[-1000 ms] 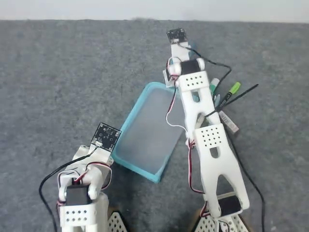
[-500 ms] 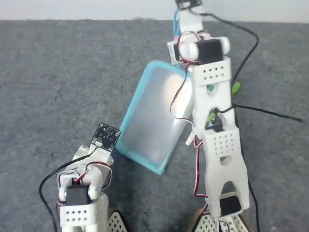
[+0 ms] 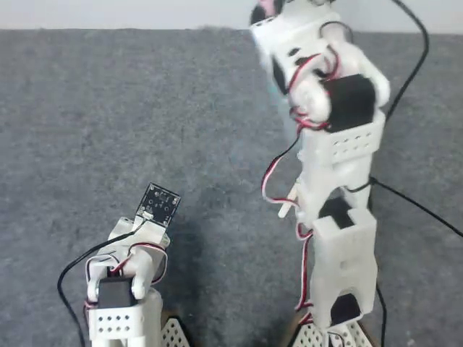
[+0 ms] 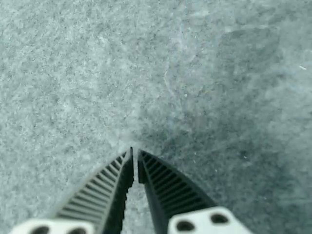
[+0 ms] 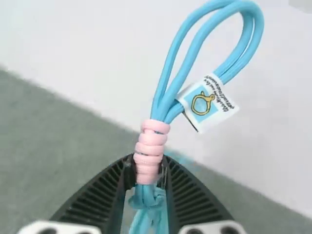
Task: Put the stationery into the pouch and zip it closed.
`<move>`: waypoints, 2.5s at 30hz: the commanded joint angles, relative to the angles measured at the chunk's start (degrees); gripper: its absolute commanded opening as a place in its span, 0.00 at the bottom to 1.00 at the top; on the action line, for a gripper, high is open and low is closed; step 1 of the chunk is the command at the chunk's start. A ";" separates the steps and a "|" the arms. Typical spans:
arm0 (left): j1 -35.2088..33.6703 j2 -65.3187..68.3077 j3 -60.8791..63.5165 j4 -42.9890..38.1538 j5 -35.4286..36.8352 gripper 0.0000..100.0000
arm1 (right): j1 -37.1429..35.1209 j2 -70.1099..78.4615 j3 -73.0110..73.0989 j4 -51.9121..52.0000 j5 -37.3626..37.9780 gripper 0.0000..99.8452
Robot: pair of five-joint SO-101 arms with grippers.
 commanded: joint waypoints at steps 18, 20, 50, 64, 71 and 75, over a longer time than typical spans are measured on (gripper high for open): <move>-10.37 0.79 -9.45 -11.96 1.58 0.04 | -9.54 -25.80 45.27 9.63 -2.99 0.01; -10.29 0.79 -12.53 -10.46 1.58 0.08 | -9.54 -30.02 51.52 9.63 -1.23 0.01; 0.53 46.59 -24.22 -19.87 7.30 0.15 | -7.78 -47.87 89.32 -5.05 2.99 0.01; 0.88 31.03 -12.88 -23.65 7.56 0.15 | -14.73 -57.71 101.63 -26.68 2.90 0.01; 0.62 24.09 -9.80 -23.65 7.56 0.15 | -15.78 -50.59 103.12 -41.01 2.90 0.01; 0.62 20.75 -8.13 -23.65 7.56 0.15 | -15.78 -44.44 103.12 -46.64 2.99 0.01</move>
